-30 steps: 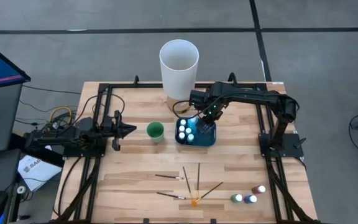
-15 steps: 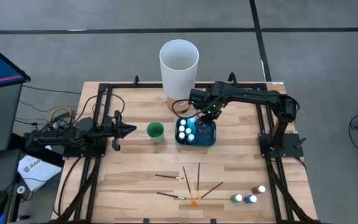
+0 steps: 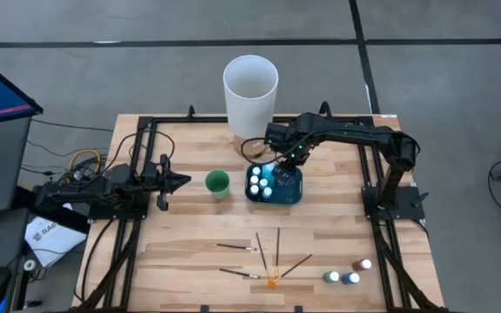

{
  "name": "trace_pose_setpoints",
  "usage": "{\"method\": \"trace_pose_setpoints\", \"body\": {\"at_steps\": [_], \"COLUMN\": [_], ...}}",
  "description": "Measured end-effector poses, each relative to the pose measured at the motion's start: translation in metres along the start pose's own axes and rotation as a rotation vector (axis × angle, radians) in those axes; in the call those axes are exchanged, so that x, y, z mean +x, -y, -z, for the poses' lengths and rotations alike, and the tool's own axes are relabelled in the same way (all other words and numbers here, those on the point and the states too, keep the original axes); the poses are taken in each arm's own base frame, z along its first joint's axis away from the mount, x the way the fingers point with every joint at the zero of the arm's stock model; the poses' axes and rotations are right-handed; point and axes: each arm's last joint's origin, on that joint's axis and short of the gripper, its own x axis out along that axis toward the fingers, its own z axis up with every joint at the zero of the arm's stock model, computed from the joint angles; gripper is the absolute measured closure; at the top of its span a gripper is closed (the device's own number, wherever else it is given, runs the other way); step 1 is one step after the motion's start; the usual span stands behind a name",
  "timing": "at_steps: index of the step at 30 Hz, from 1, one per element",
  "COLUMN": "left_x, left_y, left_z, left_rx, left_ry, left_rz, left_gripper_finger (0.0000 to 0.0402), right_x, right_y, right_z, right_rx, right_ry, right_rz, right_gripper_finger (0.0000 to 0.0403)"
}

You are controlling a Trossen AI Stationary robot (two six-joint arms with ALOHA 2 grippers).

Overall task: Pick & Place Paint Supplies
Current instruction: Put the large purple paint bottle into the green bin, then put the small red paint bottle into the green bin

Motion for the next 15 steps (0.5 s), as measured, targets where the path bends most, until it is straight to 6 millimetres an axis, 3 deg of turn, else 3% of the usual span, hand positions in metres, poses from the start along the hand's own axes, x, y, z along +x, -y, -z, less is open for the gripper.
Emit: {"method": "trace_pose_setpoints", "body": {"at_steps": [9,15], "left_x": [0.000,0.000], "left_y": [0.000,0.000], "left_z": [0.000,0.000], "left_rx": [0.000,-0.001], "left_ry": [0.001,0.003], "left_rz": [0.000,0.000], "left_gripper_finger": [0.0394,0.0394], "right_x": [-0.011,-0.028], "right_y": [-0.002,-0.002], "right_z": [0.002,0.023], "right_rx": [-0.034,-0.047], "right_ry": [-0.005,-0.052], "right_rz": [0.002,0.023], "right_gripper_finger": [0.0206,0.0202]}}
